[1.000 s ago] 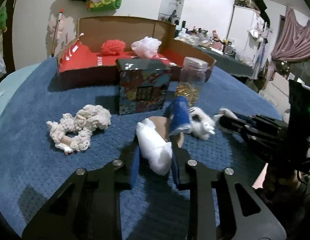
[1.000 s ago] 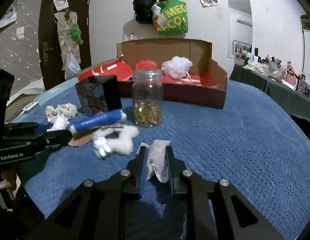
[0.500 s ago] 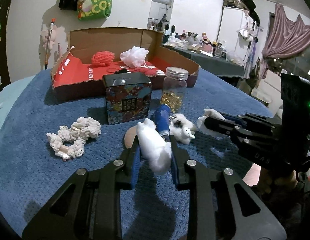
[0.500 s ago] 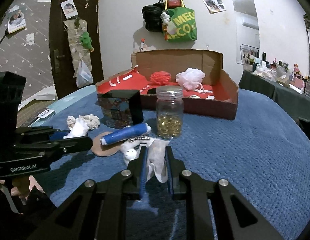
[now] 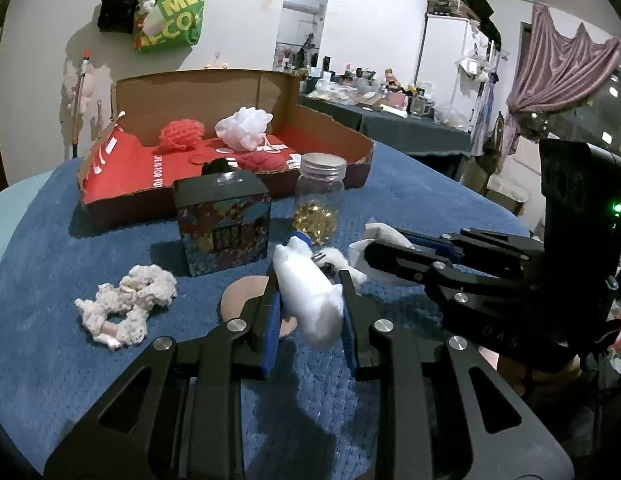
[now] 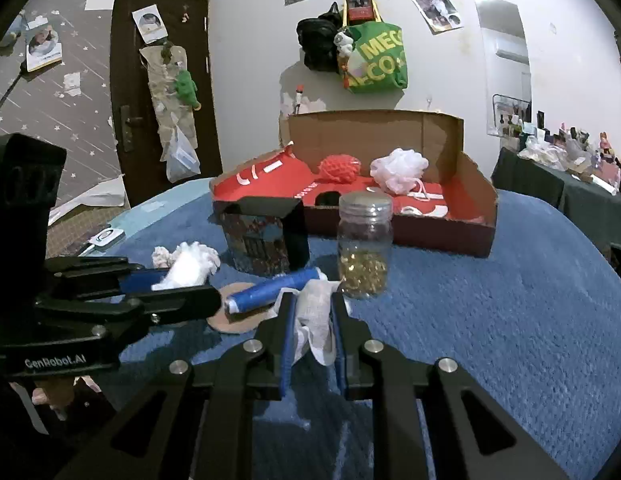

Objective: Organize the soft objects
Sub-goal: 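Carry the white cloth and white tissue over the box with both tools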

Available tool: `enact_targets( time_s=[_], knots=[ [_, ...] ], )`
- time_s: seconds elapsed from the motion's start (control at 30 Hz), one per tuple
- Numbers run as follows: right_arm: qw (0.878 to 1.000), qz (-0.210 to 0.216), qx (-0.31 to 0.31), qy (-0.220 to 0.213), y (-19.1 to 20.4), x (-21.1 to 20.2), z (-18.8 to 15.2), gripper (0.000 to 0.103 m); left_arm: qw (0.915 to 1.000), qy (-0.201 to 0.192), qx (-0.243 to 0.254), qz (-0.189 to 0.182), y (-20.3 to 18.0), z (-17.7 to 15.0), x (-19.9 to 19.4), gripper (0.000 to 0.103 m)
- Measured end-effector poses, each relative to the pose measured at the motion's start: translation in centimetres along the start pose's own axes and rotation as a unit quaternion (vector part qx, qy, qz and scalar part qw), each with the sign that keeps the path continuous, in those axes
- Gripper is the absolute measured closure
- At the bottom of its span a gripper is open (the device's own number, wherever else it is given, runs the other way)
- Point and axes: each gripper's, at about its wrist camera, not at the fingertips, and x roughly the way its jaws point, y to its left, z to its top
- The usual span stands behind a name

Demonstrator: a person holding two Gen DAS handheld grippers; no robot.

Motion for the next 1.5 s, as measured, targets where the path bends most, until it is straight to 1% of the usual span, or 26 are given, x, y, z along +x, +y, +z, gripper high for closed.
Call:
enact_targets(
  time_s=[0.3,0.47,0.57,0.73,0.87,1.07,1.23,1.5],
  knots=[
    [1.0,-0.002,0.004,0.008,-0.4,0.5,0.1,0.085,0.9999,0.01,-0.002,-0.004,0.2,0.3,0.8,0.079],
    [1.0,-0.014,0.013,0.016,-1.4,0.5,0.0,0.085,0.9998,0.017,-0.009,0.01,1.2,0.2,0.6,0.079],
    [0.999,-0.019,0.02,0.023,-2.4,0.5,0.0,0.085,0.9993,0.025,-0.016,0.02,2.3,0.5,0.5,0.079],
    [0.998,-0.04,0.024,0.033,-3.8,0.6,0.4,0.085,0.9979,0.04,-0.03,0.04,4.5,1.1,0.3,0.079],
    [0.997,-0.052,0.024,0.043,-4.9,0.9,0.8,0.085,0.9971,0.047,-0.038,0.047,6.2,1.8,0.2,0.079],
    [0.996,-0.067,0.016,0.057,-6.1,1.9,1.8,0.085,0.995,0.069,-0.045,0.057,8.7,2.8,1.0,0.079],
    [0.995,-0.074,0.013,0.069,-7.0,2.9,2.6,0.085,0.994,0.083,-0.045,0.055,10.1,3.8,1.9,0.079],
    [0.994,-0.081,0.004,0.073,-8.0,3.9,4.3,0.085,0.9934,0.099,-0.032,0.048,11.2,5.5,3.4,0.079]
  ],
)
